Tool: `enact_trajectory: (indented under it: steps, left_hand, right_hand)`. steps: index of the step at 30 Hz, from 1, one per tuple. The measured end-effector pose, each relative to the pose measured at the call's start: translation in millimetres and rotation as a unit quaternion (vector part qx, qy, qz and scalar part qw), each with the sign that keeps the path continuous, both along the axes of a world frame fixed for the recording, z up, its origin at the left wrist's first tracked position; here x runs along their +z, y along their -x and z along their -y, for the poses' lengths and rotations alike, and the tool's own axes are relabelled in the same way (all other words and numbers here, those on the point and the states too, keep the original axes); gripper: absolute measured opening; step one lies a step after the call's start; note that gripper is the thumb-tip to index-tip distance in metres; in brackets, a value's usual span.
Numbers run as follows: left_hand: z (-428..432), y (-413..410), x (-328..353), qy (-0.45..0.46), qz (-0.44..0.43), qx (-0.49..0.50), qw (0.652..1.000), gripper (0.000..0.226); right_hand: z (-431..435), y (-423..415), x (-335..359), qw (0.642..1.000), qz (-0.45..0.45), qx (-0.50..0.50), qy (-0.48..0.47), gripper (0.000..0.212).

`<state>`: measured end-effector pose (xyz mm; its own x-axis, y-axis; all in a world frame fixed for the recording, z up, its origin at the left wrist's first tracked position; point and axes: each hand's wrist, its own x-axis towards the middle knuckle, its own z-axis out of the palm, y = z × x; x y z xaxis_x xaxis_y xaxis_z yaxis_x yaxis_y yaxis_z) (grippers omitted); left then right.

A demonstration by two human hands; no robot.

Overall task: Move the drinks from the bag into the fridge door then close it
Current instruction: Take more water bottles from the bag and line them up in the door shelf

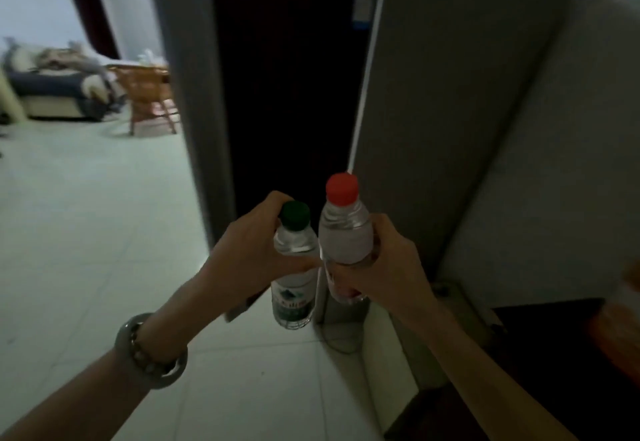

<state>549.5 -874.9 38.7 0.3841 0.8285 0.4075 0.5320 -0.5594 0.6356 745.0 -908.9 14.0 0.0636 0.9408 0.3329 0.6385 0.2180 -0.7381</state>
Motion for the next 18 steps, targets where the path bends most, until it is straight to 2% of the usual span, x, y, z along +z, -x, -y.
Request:
enact_trajectory:
  steps: [4,7,10,12,18]
  left_hand:
    - [-2.8,88.5,-15.6,0.003,-0.019,0.073,0.997,0.061]
    - [-9.1,156.0,-24.7,0.008,-0.042,0.122,0.992,0.061]
    - [-22.5,215.5,-34.0,0.018,-0.045,0.16,0.986,0.063]
    - [-31.4,245.7,-40.6,0.023,-0.042,0.179,0.983,0.061]
    - [-67.6,307.0,-57.3,0.027,-0.022,0.221,0.975,0.062]
  right_hand:
    - [-29.5,86.1,-28.8,0.996,-0.036,0.078,0.039,0.052]
    - [-49.7,152.4,-51.0,0.989,-0.043,0.129,0.061,0.031]
    - [-72.9,217.3,-66.5,0.984,-0.06,0.155,0.063,0.055]
    - [-85.3,251.7,-73.3,0.981,-0.058,0.175,0.063,0.064]
    - [-128.4,315.5,-82.5,0.977,-0.051,0.199,0.052,0.067]
